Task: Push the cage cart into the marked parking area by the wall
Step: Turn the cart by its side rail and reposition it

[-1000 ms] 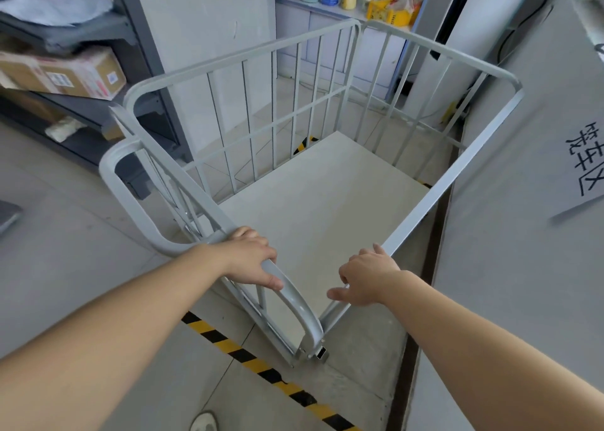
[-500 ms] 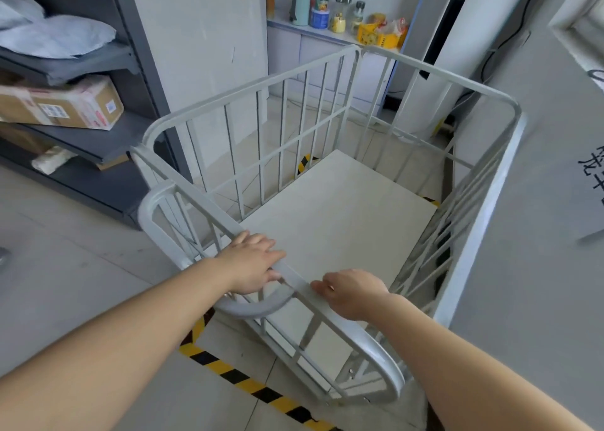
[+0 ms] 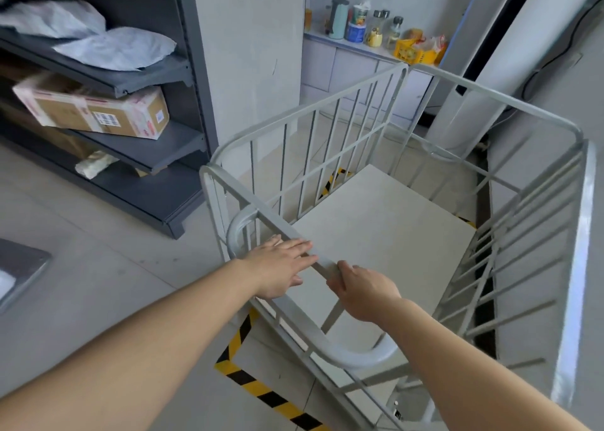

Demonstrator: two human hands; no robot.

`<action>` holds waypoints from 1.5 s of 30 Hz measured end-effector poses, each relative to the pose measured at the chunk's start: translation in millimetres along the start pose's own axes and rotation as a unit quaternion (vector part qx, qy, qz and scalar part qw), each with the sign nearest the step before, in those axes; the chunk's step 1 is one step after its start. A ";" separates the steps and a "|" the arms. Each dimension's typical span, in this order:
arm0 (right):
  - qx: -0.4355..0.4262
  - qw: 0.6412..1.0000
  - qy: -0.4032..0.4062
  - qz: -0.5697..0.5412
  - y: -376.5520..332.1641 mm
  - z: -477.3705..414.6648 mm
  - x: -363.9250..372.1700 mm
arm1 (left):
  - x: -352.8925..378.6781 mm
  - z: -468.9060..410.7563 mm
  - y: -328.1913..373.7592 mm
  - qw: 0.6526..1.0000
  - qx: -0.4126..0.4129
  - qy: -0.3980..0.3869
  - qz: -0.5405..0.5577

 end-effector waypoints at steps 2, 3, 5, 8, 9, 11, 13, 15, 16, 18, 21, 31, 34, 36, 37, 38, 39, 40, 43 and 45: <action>-0.001 1.000 0.003 0.005 -8.6 -12.7 -5.3 | -3.0 -2.7 -11.2 1.000 0.000 0.006 -0.002; -0.003 1.000 0.005 0.009 -12.5 -19.9 -7.6 | -4.6 -4.4 -17.5 1.000 0.000 0.009 -0.003; -0.008 1.000 0.009 0.013 -20.2 -34.7 -12.1 | -7.8 -8.8 -30.6 1.000 -0.001 0.012 -0.005; -0.021 1.000 0.016 0.011 -31.0 -59.6 -19.5 | -14.4 -19.6 -57.3 1.000 -0.015 0.024 -0.013; -0.024 0.999 0.017 0.012 -34.2 -68.5 -22.2 | -16.5 -24.2 -67.3 0.999 -0.017 0.026 -0.016; -0.030 0.999 0.016 0.005 -39.9 -87.7 -27.7 | -19.8 -34.4 -85.2 0.999 -0.013 0.028 -0.024; -0.034 0.999 0.016 -0.010 -45.1 -108.3 -33.9 | -24.3 -45.7 -104.4 0.999 -0.021 0.026 -0.023; -0.036 0.999 0.011 -0.029 -50.4 -128.1 -40.8 | -28.9 -58.3 -126.1 0.999 -0.037 0.022 -0.023; -0.037 0.999 0.007 -0.036 -52.9 -137.5 -43.8 | -30.5 -64.4 -136.4 0.999 -0.039 0.017 -0.028; -0.046 0.998 0.001 -0.042 -58.8 -155.3 -49.5 | -32.4 -74.7 -156.4 0.998 -0.040 0.005 -0.040; -0.062 0.997 -0.003 -0.049 -69.3 -180.6 -57.1 | -32.3 -85.9 -178.6 0.998 -0.030 -0.012 -0.062; -0.076 0.993 -0.025 -0.087 -91.5 -231.3 -62.0 | -43.3 -111.0 -220.4 0.994 -0.010 -0.031 -0.106; -0.067 0.992 -0.024 -0.101 -94.0 -241.8 -62.0 | -42.5 -116.8 -226.9 0.993 0.010 -0.039 -0.109; -0.065 0.992 -0.019 -0.107 -97.8 -249.1 -61.9 | -41.3 -120.3 -230.5 0.993 0.028 -0.039 -0.111; -0.061 0.991 -0.017 -0.114 -99.6 -253.0 -61.3 | -40.3 -122.7 -232.9 0.992 0.039 -0.037 -0.114; -0.056 0.991 -0.016 -0.123 -101.1 -256.7 -60.4 | -39.9 -125.7 -235.3 0.991 0.051 -0.034 -0.117; -0.049 0.990 -0.015 -0.131 -102.7 -260.5 -59.6 | -39.5 -128.9 -238.5 0.990 0.062 -0.032 -0.122; -0.041 0.990 -0.017 -0.138 -103.8 -264.5 -58.3 | -39.1 -132.5 -242.3 0.989 0.072 -0.029 -0.129; -0.012 0.989 -0.023 -0.148 -106.5 -276.8 -55.9 | -39.0 -146.0 -255.4 0.982 0.112 -0.014 -0.153; 0.003 0.987 -0.029 -0.157 -111.1 -285.7 -56.4 | -39.5 -156.6 -266.7 0.977 0.138 -0.011 -0.160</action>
Point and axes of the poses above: each hand's wrist, its own z-axis away from the middle knuckle, its own x-axis out of the palm, y = z × x, the point moved 9 cm from there along -z, towards the middle knuckle, and after that the axes turned 15 degrees about -x, right-handed, at the moved point
